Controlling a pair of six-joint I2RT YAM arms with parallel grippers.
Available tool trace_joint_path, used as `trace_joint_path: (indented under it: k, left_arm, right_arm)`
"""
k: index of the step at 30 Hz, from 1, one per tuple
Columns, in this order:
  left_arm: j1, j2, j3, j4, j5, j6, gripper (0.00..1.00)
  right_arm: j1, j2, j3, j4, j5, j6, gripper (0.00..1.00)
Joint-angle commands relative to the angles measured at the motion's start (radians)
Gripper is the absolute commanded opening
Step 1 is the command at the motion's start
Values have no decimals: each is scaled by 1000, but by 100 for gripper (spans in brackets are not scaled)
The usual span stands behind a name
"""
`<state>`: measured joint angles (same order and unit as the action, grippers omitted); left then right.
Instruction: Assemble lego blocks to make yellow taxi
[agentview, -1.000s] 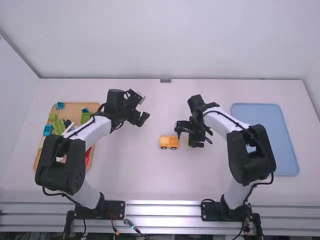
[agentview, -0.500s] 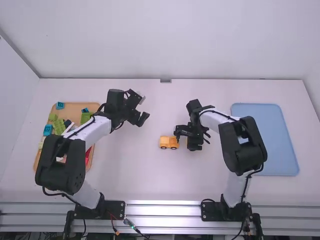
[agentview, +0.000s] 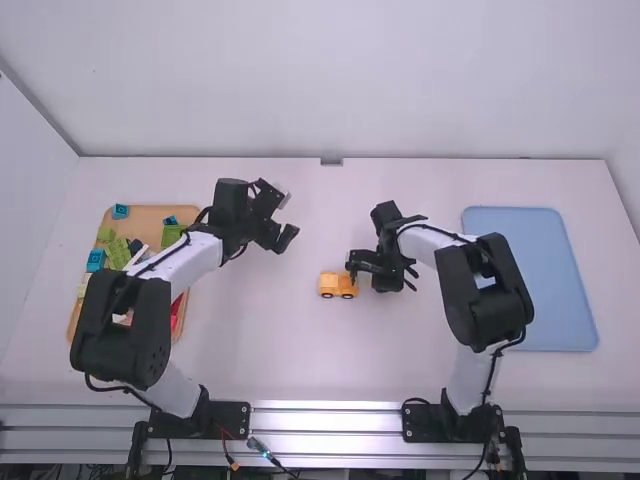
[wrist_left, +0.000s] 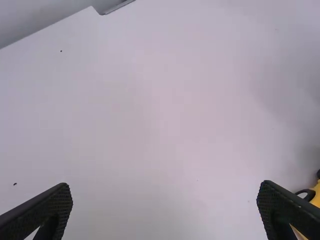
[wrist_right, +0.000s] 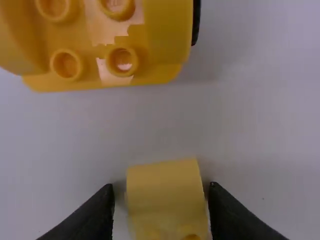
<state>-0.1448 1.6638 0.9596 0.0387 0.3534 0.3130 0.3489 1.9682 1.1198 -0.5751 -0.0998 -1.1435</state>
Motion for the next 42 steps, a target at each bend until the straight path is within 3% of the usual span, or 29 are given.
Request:
trace_joint_path:
  k: [1, 4, 6, 9, 17, 24, 36, 42]
  left_arm:
    - [6, -17, -5, -2, -4, -2, 99]
    - [6, -16, -5, -2, -5, -2, 99]
    - [6, -16, -5, 0, -4, -2, 99]
    - [6, -16, -5, 0, -4, -2, 99]
    - [6, -16, -5, 0, -4, -2, 99]
    - [6, -16, -5, -4, -4, 24, 99]
    - [5, -16, -5, -7, -4, 24, 99]
    - [-1, -16, -5, -7, -4, 24, 99]
  right_arm:
    - [-1, 9, -25, -10, 1, 44, 44]
    - [-1, 8, -26, -13, 23, 47, 44]
    - [-1, 8, -26, -20, 45, 47, 55]
    - [-1, 7, -26, -32, 47, 36, 62]
    - [0, 6, -11, -43, 43, 40, 59]
    - [-2, 6, 77, -159, -10, 36, 56]
    - [-16, 7, 45, -167, -64, -5, 56]
    - [-15, 7, 27, -137, -50, 73, 56]
